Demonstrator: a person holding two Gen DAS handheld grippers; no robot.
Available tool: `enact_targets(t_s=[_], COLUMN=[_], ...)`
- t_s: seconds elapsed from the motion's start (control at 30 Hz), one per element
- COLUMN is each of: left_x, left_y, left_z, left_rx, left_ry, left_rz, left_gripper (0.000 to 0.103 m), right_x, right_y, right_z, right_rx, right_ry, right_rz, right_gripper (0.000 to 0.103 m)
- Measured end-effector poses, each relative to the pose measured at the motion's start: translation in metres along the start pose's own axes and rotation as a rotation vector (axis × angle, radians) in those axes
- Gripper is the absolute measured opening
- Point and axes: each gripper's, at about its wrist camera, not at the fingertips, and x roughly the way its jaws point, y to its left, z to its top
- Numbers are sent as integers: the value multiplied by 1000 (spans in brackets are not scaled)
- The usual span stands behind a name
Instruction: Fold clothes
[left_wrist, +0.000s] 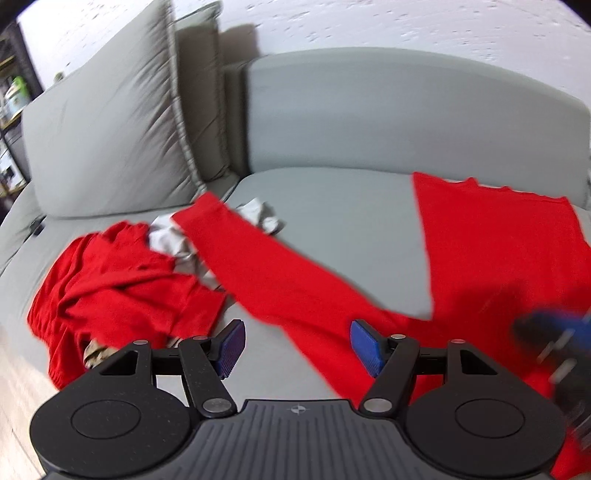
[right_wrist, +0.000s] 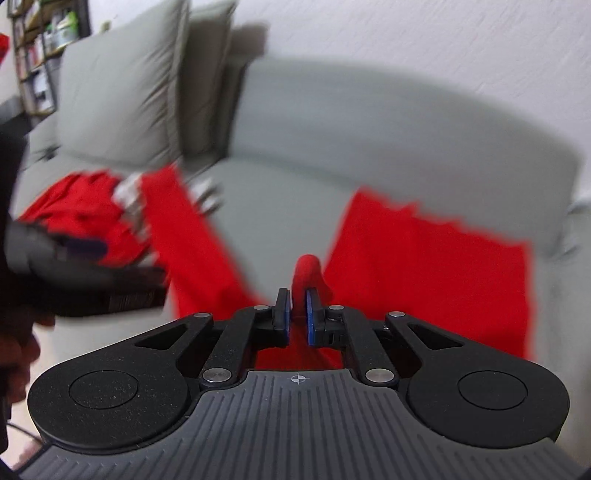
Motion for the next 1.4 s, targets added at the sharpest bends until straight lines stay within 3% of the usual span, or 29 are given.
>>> enact_targets(t_s=[0.13,0.23,0.33,0.4,0.53,0.6,0.67,0.77,0.9,1.1,1.13,1.17,1.2,1.3,1.4], left_x=[-6,-11,-13,-16,-12,-10,-11,-15,-18,-6,-4,-2,-1,6,13], left_y=[0,-7,-27,-50,-88,-109,-141,-174,-207,-212,-213,-213,-213,-211,-210], left_z=[-6,-8,-13,-19,-30,-36,-43,-51,-58,-58,-57,-55,-54,-54,-58], left_rx=[2,10,49,97,183,230,308,380,423,411,417,420,423,439,445], left_ry=[-11,-14,-2,19,84,118,169,187,181,203,207,210,213,233,272], left_rz=[16,2,-57,-139,-268,-366,-499,-556,-535,-488,-478,-468,-460,-410,-382], left_gripper=[67,68,67,67,60,56,51,51,56,56,56,56,56,56,56], right_x=[12,-16,-52,-68,-97,-108,-118,-118,-102,-67,-61,-57,-55,-59,-59], right_y=[9,-4,-48,-81,-171,-209,-239,-268,-281,-279,-278,-276,-275,-269,-270], right_z=[-22,-28,-38,-47,-78,-93,-110,-132,-147,-147,-146,-145,-145,-148,-161], right_rx=[-8,-35,-27,-10,55,82,78,72,54,-76,-87,-99,-120,-159,-116], right_ry=[55,21,5,25,136,180,218,273,282,340,344,354,373,395,499], right_rz=[110,126,92,43,-78,-123,-142,-100,-58,-34,-26,-13,9,52,91], right_gripper=[39,49,50,50,44,43,43,43,46,46,40,9,4,4,5])
